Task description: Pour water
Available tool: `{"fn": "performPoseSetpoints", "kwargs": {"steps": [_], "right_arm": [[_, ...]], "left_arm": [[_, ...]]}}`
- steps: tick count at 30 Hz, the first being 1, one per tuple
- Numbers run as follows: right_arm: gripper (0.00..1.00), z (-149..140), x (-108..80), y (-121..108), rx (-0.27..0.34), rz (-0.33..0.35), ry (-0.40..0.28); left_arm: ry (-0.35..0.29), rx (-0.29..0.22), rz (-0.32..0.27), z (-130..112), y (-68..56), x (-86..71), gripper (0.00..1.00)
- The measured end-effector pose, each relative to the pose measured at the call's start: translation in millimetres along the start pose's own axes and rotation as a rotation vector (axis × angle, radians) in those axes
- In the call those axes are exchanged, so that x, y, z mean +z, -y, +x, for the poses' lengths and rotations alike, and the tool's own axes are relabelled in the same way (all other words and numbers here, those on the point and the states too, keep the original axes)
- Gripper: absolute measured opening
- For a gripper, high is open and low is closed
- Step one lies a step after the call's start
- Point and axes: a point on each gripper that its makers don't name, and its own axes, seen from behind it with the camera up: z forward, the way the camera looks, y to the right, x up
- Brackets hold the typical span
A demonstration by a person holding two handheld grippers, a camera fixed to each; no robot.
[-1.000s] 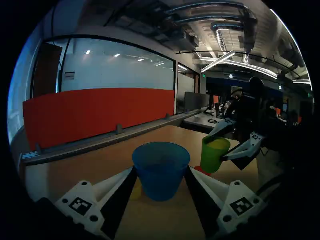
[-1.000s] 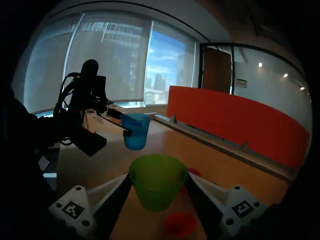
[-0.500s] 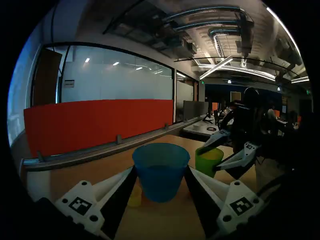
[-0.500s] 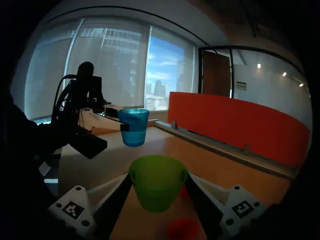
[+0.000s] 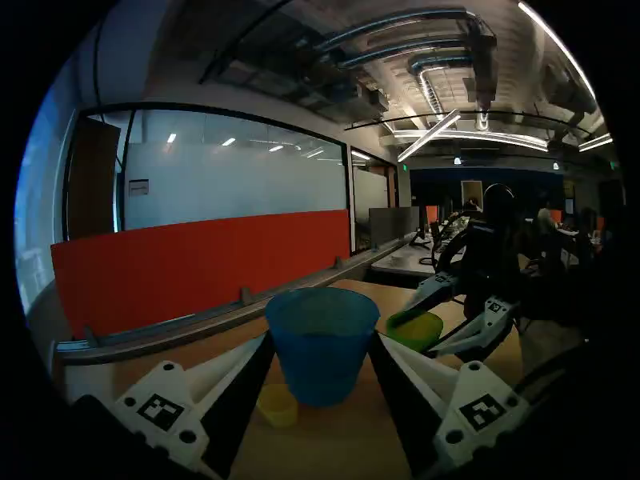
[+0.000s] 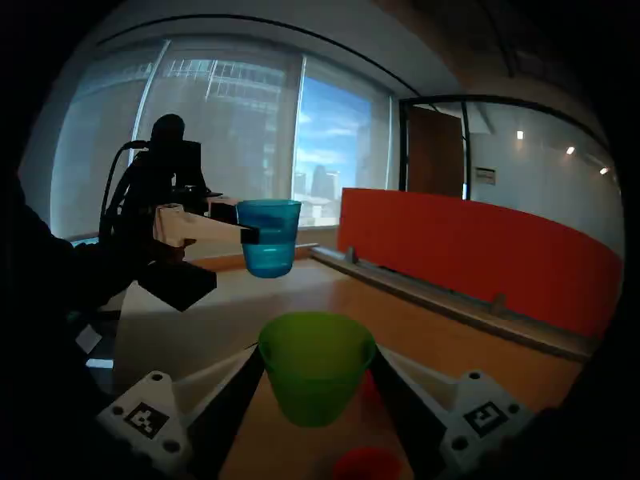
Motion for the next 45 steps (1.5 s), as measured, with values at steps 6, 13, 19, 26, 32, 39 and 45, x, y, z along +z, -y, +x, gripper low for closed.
{"fn": "performPoseSetpoints", "kwargs": {"steps": [6, 13, 19, 26, 32, 39, 45], "right_arm": [[0.92, -0.1, 11.3, 3.5, -0.011, 0.02, -0.005], [0.92, 2.5, 24.0, 10.8, -0.031, 0.047, -0.012], [0.91, 4.1, 32.7, 14.9, -0.033, 0.063, -0.022], [0.91, 10.8, 42.8, 18.5, -0.029, 0.078, -0.042], [0.91, 17.0, 50.6, 23.5, -0.019, 0.098, -0.056], [0.91, 20.9, 56.9, 28.5, -0.014, 0.117, -0.067], [0.91, 24.6, 61.2, 30.9, -0.007, 0.126, -0.075]], "left_arm": [[-0.007, 0.055, 0.022, 7.6, 5.4, 2.7, 0.82], [-0.005, 0.115, 0.044, 11.1, 10.9, 9.5, 0.82], [-0.016, 0.17, 0.071, 19.4, 17.4, 13.7, 0.82], [-0.022, 0.251, 0.103, 29.5, 23.3, 15.5, 0.83], [-0.016, 0.321, 0.121, 34.7, 24.0, 18.1, 0.83], [-0.003, 0.433, 0.138, 42.6, 24.7, 18.1, 0.83], [0.013, 0.518, 0.149, 45.8, 23.1, 19.5, 0.83]]}}
